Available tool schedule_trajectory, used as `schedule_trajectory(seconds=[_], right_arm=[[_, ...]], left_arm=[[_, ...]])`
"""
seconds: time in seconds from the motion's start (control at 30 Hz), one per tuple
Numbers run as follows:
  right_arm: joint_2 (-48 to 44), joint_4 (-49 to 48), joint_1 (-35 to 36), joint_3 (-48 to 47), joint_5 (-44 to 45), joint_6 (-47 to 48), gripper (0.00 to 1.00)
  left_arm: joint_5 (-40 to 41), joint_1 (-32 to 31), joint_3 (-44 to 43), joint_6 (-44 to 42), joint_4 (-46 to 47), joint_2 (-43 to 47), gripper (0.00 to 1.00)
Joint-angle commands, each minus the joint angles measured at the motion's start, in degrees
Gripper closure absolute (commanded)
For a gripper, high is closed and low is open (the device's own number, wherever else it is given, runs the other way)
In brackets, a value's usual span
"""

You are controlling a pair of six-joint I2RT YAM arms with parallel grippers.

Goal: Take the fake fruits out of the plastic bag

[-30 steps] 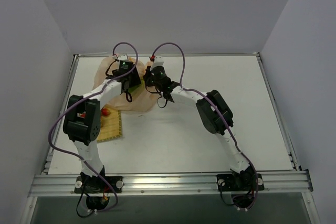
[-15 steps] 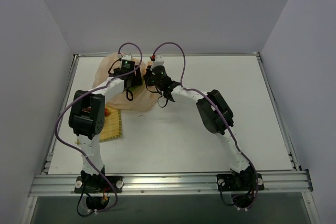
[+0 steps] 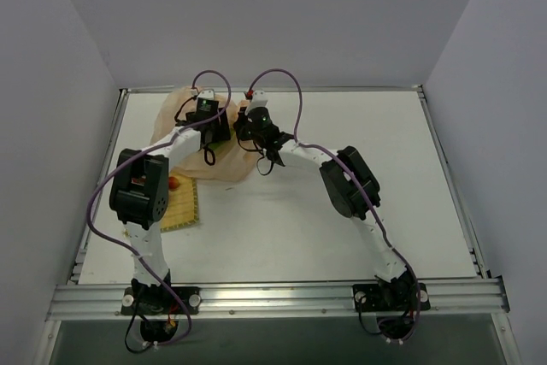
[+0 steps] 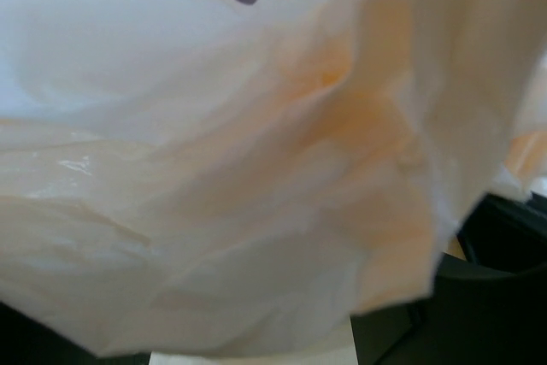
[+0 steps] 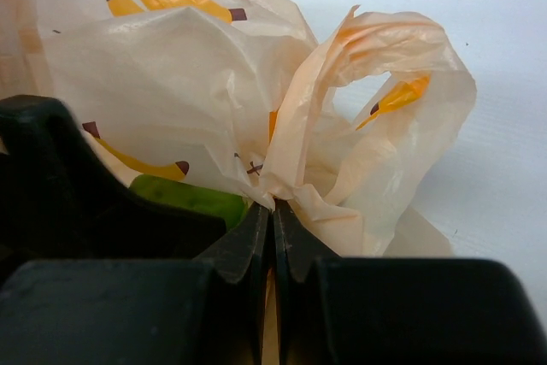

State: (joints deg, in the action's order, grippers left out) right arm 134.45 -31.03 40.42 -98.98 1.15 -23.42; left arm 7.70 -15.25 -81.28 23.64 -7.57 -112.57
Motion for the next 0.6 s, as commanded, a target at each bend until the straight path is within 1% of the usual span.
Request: schedule_trajectory(seconds=[0.0, 0.13, 0.27, 0.47, 0.57], right_arm=[[-3.41, -1.49, -0.35, -1.04, -0.18, -0.49, 1.0], [-2.88, -1.84, -0.17, -0.95, -0.01, -1.27, 1.0], [-2.7, -2.2, 0.01, -0.43, 0.17, -2.07, 1.0], [-3.32, -2.02, -0.08, -0.43, 0.43, -2.24, 1.0], [-3.41, -2.2, -0.43, -0.16, 0.35, -2.95, 1.0]], left_arm=[[-1.2, 0.04, 0.41, 1.41, -0.08, 8.24, 0.8], [-2.43, 0.04, 1.91, 2.81, 1.07, 14.38, 0.84], [-3.92, 0.04, 3.23, 3.69, 1.25, 18.09, 0.85], [-6.12, 0.04, 5.25, 6.15, -4.27, 24.5, 0.86], [-7.7, -0.13, 8.93, 7.82, -5.7, 29.33, 0.86]])
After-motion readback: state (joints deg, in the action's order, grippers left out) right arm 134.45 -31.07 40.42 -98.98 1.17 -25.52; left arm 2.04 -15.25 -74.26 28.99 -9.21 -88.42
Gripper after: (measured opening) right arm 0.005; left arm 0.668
